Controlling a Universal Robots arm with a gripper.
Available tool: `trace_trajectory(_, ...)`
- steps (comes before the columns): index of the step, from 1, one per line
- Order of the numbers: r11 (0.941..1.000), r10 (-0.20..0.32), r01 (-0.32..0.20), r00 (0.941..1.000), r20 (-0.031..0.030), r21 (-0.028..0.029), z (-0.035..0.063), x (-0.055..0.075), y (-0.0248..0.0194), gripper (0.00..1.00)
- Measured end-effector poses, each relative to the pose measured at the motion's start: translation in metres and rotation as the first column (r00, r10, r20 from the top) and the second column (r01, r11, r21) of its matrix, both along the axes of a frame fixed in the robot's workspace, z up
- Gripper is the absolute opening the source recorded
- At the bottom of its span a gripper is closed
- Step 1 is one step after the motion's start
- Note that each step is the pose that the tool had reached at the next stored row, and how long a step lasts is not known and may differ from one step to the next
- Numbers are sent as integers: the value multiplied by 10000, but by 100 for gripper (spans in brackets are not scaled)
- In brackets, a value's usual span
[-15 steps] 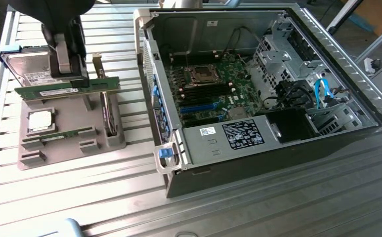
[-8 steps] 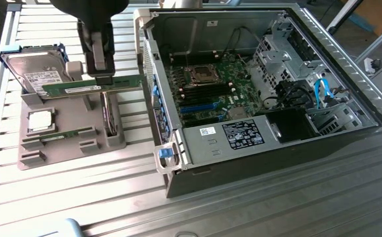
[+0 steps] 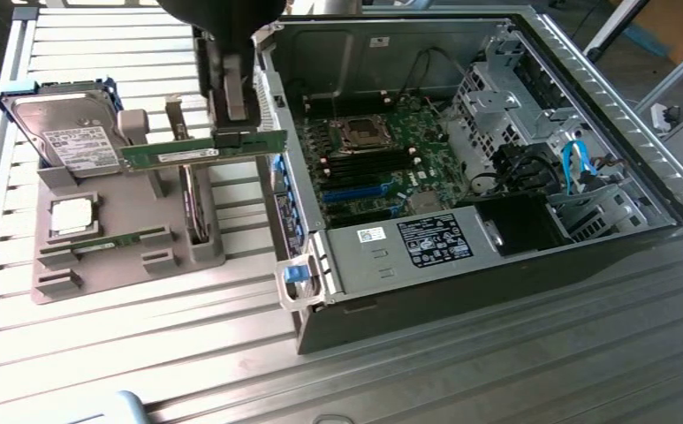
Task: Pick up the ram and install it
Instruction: 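Pick up the ram and move it above insertion slot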
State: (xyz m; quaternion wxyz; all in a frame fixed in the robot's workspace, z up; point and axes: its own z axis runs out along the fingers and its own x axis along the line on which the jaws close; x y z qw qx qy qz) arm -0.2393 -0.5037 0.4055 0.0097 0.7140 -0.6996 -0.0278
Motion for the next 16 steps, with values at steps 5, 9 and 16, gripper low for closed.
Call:
trace_trajectory(5,10000,-1,1,10000,-46,0,0,308,0,12)
trace_trajectory(9,10000,-1,1,10000,-68,0,0,469,-1,12)
trace_trajectory(16,10000,0,0,9999,-105,0,0,765,-2,12)
